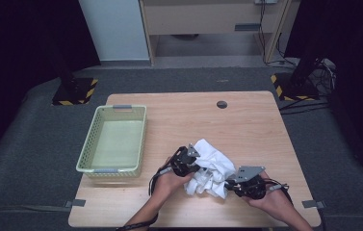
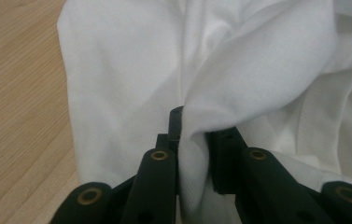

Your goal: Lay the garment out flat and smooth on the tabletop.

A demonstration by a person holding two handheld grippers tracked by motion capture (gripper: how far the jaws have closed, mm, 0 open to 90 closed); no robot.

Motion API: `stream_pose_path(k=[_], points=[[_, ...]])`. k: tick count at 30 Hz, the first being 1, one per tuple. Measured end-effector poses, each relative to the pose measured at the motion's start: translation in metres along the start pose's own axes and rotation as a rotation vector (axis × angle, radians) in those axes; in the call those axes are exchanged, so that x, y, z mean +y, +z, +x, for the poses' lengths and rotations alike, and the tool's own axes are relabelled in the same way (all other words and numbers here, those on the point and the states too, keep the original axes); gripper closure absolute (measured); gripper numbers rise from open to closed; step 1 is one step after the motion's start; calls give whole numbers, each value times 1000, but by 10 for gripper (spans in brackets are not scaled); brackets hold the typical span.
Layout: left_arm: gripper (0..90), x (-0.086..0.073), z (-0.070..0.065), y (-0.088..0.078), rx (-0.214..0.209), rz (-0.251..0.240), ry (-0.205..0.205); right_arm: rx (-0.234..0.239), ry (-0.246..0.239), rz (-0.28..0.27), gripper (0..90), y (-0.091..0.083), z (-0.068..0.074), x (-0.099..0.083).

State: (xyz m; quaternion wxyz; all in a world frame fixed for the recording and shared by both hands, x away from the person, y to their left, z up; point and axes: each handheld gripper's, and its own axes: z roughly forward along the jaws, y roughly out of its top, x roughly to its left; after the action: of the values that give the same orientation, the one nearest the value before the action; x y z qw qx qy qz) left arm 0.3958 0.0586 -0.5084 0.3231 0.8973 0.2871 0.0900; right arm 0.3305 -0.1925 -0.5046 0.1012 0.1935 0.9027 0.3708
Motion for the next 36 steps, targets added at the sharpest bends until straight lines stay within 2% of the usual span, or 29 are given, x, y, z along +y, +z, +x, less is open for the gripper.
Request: stream_pose_path(k=[2,4,11,14,16,19,22,25,28,34,36], points=[[710,-1,-2,-3,35,-7,14,-1,8,-11,843,-2,-2,2],[574,0,-3,-7,65,-8,16,-3,23,-32,845,-6,-5,5],[444,5,-6,-40,85,-92,19,-21,55,-97,848,-16,-16,21],[430,6,-10,-53,94,-126,35,-31,42,-99,848,-14,-18,31],[429,5,-13,-59,82,-138,39,-38,32,-99,848,-12,-18,38],[431,6,-20,-62,23,-154,58,-48,14,-82,848,-6,-20,49],[424,9,-28,-60,-47,-161,98,-53,8,-60,847,-2,-23,61],[415,11,-34,-57,-73,-150,128,-59,9,-35,847,2,-27,65],[417,11,-36,-51,-101,-150,119,-58,25,-26,847,4,-29,66],[423,10,-43,-36,-84,-124,154,-56,39,-24,847,5,-28,68],[459,11,-44,-32,-43,-137,146,-52,34,-23,846,6,-28,69]])
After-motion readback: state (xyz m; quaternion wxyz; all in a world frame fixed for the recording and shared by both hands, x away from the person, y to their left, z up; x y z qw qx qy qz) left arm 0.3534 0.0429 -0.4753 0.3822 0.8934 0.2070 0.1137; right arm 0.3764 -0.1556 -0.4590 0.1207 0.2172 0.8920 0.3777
